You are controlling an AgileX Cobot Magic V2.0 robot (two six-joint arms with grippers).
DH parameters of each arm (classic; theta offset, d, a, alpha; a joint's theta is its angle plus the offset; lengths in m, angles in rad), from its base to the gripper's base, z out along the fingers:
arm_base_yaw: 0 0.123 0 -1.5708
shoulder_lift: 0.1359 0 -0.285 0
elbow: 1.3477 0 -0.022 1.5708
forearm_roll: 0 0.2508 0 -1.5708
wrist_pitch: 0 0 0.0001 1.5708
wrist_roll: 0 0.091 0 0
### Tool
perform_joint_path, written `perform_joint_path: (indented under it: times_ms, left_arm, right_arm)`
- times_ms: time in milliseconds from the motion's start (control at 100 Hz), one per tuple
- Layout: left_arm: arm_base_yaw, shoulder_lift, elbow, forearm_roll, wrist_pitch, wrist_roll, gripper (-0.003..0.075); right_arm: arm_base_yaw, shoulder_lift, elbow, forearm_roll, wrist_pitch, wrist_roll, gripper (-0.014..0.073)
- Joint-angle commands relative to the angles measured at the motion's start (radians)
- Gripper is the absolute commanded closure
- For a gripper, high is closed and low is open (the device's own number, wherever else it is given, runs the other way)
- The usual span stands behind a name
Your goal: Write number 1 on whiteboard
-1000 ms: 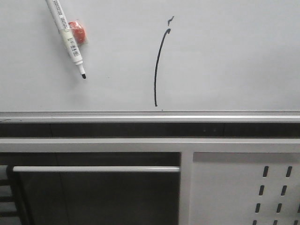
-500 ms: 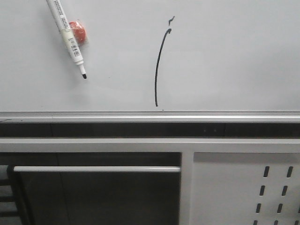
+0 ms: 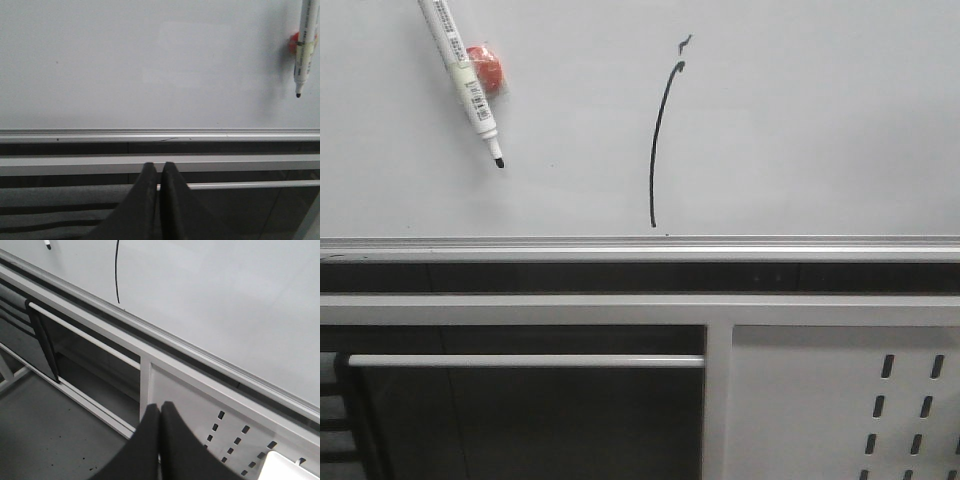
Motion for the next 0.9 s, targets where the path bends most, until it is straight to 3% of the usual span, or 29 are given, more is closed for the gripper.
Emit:
perform_joint_path:
  times_ms: [0,280,380,690,890]
  left_arm:
    - [-0.006,-0.038,0.003,0.067,-0.079,-0.047,0.0738]
    - [-0.004,-0.032,0.163,0.052,-0.218,-0.047,0.0738]
    - [-0.001,-0.033,0.161,0.052,-0.128,-0.047,0.0738]
    - [0.103,-0.033,0.161,0.062,-0.13,-0.049,0.0738]
    - [0.106,-0.033,0.161,0.09,-0.133,-0.049,0.0738]
  right_arm:
    - [-0.004,0.005,-0.027,-0.005,-0.068,-0.002,0.0662]
    - [-0.004,0.005,-0.027,-0.005,-0.067,-0.002,0.0662]
    - [-0.004,0.005,-0.027,-0.005,-0.067,-0.002,0.0662]
    - [-0.004,0.005,-0.027,-0.005,-0.067,-0.002,0.0662]
    - [-0.004,0.005,-0.027,-0.005,-0.067,-0.002,0.0662]
